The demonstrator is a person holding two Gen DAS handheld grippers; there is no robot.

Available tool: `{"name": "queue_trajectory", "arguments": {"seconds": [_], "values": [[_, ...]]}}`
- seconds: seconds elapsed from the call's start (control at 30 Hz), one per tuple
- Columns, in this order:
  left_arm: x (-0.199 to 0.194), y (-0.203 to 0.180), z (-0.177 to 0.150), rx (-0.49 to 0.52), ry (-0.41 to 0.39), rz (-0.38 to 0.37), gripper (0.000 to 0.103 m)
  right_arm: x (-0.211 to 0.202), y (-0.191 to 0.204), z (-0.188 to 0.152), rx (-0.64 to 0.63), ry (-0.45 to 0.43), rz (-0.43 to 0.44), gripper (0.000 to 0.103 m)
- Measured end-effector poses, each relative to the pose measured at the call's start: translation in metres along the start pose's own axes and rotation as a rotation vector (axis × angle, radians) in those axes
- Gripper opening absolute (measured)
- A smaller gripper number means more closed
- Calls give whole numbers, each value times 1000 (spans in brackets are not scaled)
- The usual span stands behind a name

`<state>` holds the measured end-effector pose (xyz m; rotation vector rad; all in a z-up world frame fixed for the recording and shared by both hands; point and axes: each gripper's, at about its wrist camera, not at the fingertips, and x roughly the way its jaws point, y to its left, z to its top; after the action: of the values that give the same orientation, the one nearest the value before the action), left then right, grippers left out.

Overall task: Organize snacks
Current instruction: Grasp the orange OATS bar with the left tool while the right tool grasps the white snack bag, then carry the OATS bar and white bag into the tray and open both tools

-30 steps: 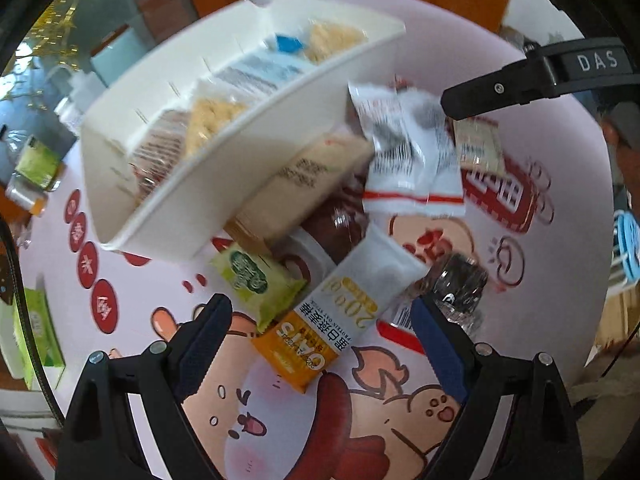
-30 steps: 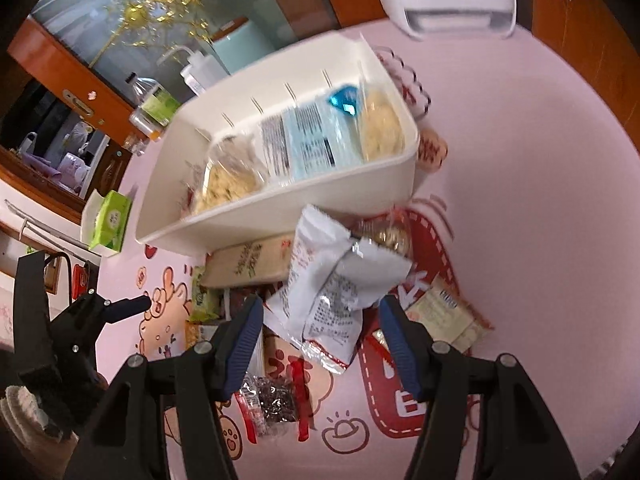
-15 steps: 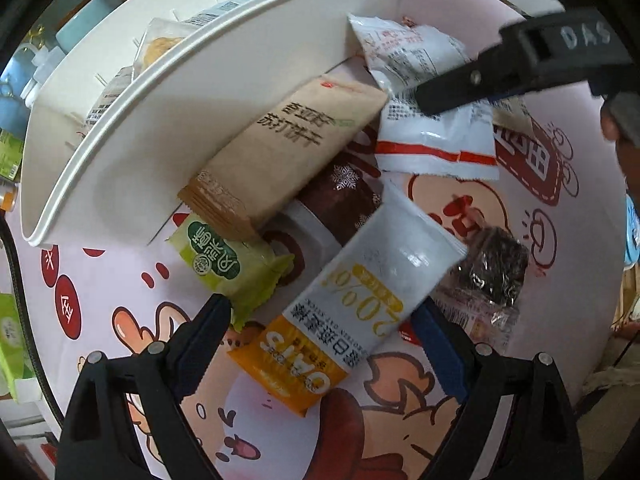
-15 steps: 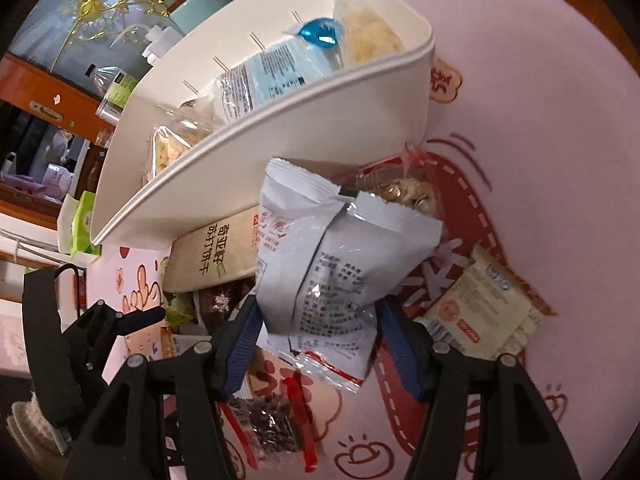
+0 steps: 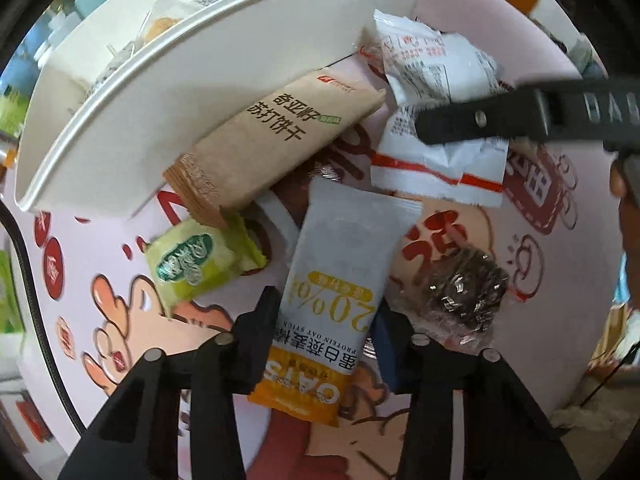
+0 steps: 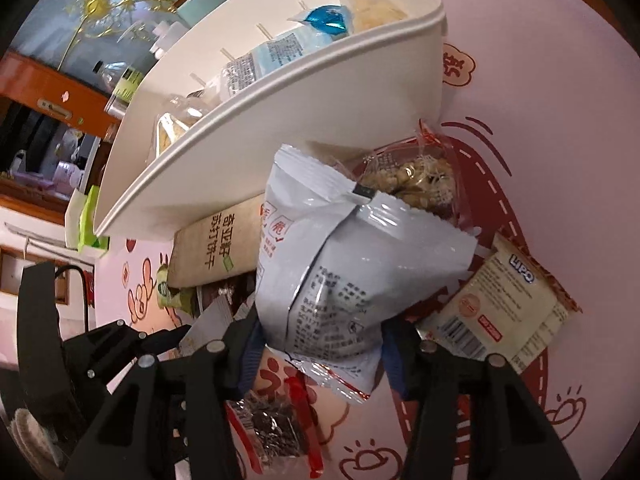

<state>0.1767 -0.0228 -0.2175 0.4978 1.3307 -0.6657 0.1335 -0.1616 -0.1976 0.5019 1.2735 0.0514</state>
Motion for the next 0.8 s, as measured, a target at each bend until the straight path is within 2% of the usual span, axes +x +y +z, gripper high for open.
{"name": "queue_trajectory", "arguments": {"seconds": [0.1, 0.37, 0.53, 0.73, 0.8], "values": [[-1, -6, -4, -56, -7, -29, 39, -4, 2, -8, -36, -6, -18, 48], [-16, -12, -28, -198, -82, -28, 37, -18, 2, -31, -68, -23, -17, 48], [-39, -18, -42, -216, -148, 11, 37, -35, 7, -38, -85, -54, -11, 47], [-84, -17, -49, -227, -250, 50, 37, -60, 16, -41, -85, -100, 41, 47], [-94, -15, -39, -233, -274, 53, 37, -69, 22, -40, -102, -117, 53, 47]]}}
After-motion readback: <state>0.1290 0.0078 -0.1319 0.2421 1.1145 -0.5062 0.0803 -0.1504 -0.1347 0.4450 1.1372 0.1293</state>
